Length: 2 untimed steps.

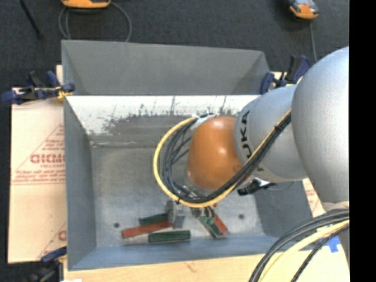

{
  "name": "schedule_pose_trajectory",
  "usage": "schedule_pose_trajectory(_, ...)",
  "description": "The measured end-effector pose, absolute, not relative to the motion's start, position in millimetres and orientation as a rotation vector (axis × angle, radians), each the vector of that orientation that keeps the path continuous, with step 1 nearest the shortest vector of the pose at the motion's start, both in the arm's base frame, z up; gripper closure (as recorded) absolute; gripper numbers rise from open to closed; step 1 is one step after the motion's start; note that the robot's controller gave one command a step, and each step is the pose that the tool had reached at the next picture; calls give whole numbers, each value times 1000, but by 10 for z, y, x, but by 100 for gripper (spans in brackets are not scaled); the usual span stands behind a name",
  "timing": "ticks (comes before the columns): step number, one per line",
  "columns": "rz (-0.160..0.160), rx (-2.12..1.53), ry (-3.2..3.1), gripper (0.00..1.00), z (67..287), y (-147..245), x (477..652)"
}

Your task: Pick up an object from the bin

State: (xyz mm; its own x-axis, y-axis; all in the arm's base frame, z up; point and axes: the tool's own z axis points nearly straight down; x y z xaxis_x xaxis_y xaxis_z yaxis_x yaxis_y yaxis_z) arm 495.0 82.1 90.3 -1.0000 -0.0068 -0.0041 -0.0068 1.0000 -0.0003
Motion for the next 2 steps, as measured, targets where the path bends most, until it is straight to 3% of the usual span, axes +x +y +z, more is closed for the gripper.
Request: schedule_pose_trajectory(2,-2,-9,3144,100,992,819,4939)
